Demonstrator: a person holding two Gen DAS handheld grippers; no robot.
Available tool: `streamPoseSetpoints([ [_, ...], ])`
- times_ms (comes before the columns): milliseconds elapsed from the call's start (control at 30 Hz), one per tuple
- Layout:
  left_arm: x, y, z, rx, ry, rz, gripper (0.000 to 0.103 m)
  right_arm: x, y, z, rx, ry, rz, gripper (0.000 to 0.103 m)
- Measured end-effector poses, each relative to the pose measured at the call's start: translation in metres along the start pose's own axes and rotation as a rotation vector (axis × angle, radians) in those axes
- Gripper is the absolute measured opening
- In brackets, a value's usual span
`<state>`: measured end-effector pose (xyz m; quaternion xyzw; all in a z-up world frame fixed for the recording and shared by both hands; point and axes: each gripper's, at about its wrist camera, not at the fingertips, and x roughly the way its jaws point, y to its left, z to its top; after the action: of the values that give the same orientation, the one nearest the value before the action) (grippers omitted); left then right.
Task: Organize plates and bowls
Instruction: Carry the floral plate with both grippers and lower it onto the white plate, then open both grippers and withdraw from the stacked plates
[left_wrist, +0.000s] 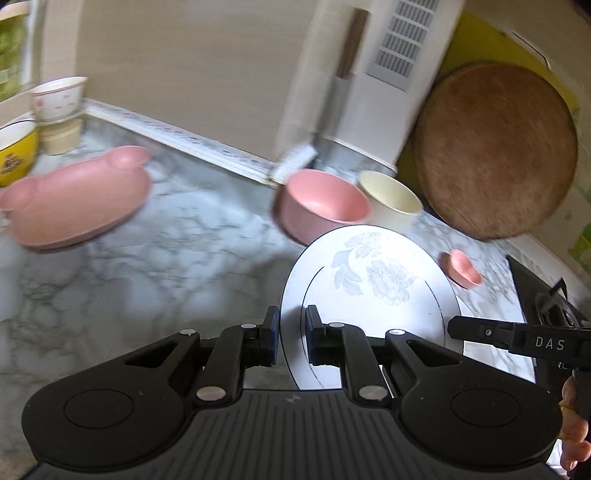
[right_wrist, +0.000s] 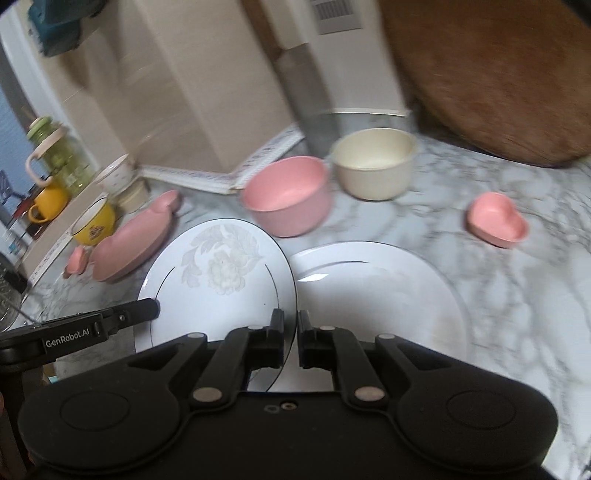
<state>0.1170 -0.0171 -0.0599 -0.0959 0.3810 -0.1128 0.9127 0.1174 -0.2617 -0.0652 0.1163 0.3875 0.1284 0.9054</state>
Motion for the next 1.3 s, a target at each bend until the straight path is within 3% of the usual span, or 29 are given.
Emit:
streamPoseSetpoints([
  [500, 0.052, -0.057, -0.008, 0.105, 0.073, -0.033, 0.013, -0.009, -0.066, -0.014, 0.089, 0.012, -0.085, 0.006],
  [1300, 0.070, -0.060, -0.012, 0.101, 0.122, -0.015, 0.013, 0.000, -0.076, -0.011, 0.091, 0.064, -0.075, 0.006],
])
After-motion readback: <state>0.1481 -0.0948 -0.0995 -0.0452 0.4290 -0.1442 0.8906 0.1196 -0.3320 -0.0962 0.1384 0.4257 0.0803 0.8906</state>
